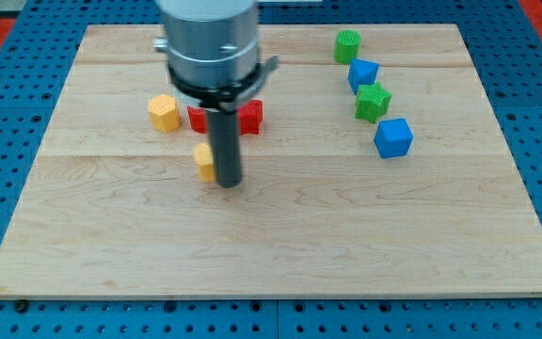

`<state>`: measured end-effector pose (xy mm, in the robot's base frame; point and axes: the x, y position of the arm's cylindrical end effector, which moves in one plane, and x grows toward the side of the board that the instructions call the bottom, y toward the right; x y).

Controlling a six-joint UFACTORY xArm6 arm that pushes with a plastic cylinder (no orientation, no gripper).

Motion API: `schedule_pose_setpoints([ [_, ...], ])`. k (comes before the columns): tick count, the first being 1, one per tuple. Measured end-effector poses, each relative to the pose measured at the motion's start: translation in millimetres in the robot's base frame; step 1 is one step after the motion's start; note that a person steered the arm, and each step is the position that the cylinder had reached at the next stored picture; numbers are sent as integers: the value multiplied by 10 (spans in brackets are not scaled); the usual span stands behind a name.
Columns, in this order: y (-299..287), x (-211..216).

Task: Slide the yellow heart to the left of the yellow hexagon

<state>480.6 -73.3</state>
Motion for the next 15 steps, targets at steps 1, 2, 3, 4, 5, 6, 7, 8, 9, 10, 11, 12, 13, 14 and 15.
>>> schedule_pose_setpoints([
  [1,-375,-151],
  [2,-376,-242],
  [3,-246,-256],
  [4,-256,-392],
  [5,-256,-402],
  [6,-256,-436],
  [7,-256,-479],
  [8,-262,-537],
  [9,-304,-598],
  [10,-438,-601],
  [11,-596,-601],
  [12,-798,-601],
  [13,-880,-586],
  [14,-676,-366],
  [15,-751,-178],
])
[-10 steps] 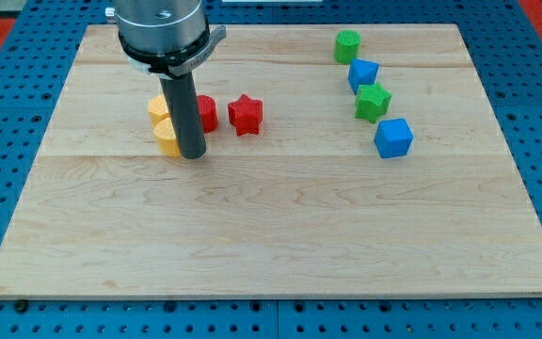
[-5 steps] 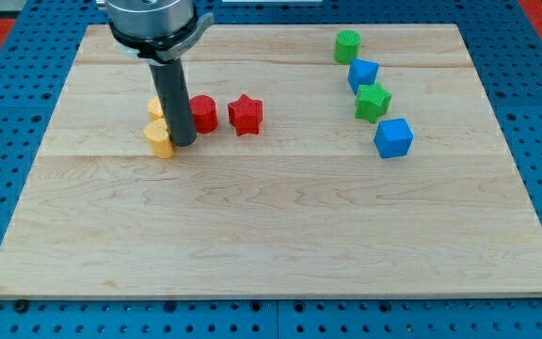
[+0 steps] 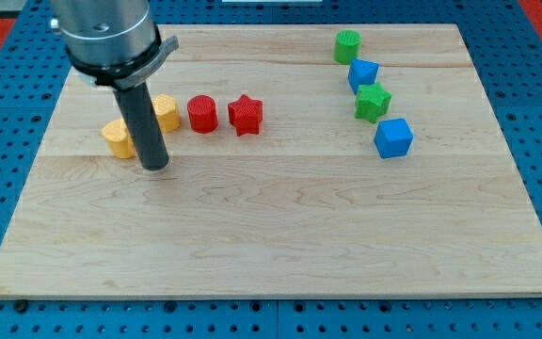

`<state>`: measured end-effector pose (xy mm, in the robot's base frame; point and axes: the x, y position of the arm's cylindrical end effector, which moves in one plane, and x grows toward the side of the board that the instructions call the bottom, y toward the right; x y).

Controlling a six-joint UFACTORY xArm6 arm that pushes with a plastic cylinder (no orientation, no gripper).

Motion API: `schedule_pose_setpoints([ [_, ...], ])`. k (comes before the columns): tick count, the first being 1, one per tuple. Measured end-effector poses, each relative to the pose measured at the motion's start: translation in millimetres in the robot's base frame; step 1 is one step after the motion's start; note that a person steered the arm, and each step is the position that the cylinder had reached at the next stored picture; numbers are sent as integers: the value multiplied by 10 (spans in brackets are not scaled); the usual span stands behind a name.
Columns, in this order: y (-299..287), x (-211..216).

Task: Slide the yellow heart to the left of the yellow hexagon

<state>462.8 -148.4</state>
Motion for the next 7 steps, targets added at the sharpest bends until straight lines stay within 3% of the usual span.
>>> schedule_pose_setpoints([
  [2,-607,-48],
  [7,-426,-73],
])
